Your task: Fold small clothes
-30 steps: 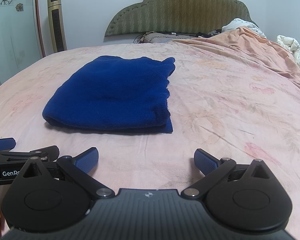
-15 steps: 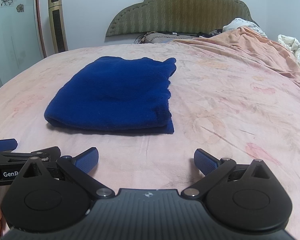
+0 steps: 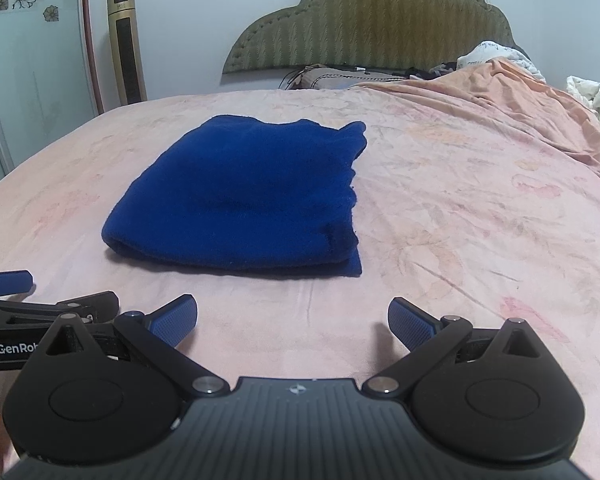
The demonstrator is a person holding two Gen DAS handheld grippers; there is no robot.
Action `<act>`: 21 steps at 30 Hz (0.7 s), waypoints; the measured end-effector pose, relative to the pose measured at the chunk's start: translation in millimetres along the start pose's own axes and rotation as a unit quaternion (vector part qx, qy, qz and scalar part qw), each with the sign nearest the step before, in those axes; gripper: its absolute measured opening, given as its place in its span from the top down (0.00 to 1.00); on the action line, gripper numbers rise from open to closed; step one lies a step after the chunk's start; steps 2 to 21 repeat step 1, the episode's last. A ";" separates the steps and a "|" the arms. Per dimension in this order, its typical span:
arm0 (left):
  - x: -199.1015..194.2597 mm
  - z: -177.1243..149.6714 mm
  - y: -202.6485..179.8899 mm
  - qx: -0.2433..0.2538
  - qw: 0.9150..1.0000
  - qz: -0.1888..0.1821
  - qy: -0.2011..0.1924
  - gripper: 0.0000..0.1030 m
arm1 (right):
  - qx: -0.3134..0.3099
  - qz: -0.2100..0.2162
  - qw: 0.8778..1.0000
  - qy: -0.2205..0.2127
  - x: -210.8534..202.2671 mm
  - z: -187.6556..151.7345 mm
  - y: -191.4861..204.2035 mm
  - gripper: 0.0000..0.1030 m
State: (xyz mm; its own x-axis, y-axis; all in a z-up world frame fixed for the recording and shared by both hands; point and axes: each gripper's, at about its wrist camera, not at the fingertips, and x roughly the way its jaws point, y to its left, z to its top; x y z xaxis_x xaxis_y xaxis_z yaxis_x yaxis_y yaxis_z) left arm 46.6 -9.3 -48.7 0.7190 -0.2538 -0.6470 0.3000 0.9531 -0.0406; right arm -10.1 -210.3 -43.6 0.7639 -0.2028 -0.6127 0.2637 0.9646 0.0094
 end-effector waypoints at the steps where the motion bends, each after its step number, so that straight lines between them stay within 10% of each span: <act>1: -1.2 1.1 1.7 0.001 1.000 0.001 -0.002 0.00 | -0.001 0.002 1.000 0.000 -0.1 0.4 -0.9 0.00; 21: -1.2 1.1 1.7 0.001 1.000 0.001 -0.002 0.00 | -0.001 0.002 1.000 0.000 -0.1 0.4 -0.9 0.00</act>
